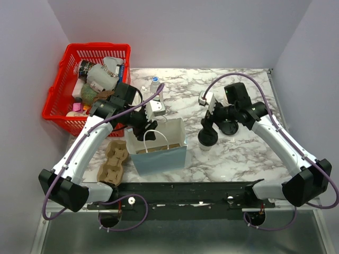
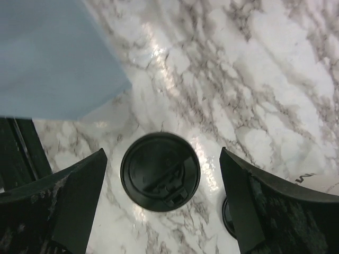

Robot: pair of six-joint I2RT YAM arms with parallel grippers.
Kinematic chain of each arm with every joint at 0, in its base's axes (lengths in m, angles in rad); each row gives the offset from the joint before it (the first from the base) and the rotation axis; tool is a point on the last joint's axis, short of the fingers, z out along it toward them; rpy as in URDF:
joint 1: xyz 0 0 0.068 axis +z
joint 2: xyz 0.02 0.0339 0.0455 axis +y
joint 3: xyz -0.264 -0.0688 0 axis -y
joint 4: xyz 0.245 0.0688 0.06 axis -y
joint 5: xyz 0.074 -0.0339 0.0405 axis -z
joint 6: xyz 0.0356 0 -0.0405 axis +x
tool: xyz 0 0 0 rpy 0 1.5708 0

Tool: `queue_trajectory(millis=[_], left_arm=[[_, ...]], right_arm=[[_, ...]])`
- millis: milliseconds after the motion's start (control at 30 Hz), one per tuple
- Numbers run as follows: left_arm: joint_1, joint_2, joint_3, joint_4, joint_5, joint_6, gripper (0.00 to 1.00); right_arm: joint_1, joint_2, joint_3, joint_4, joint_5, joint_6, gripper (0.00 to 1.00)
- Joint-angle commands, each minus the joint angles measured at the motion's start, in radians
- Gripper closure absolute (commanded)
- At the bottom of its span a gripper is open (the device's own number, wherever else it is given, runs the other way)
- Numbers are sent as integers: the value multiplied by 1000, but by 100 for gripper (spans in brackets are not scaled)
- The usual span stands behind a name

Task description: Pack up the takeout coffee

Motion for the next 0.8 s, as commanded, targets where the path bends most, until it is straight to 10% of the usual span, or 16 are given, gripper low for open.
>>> queue_trajectory(millis=[0, 367, 767], left_arm=[[4, -31, -14, 20, 35, -9, 36], [4, -52, -42, 20, 46, -11, 36], [4, -82, -91, 40, 32, -40, 35]], right_arm=[[-2, 0, 8, -252, -90, -219, 5], [0, 127, 103, -414, -72, -702, 1], [-3, 259, 279, -316, 99, 54, 0]])
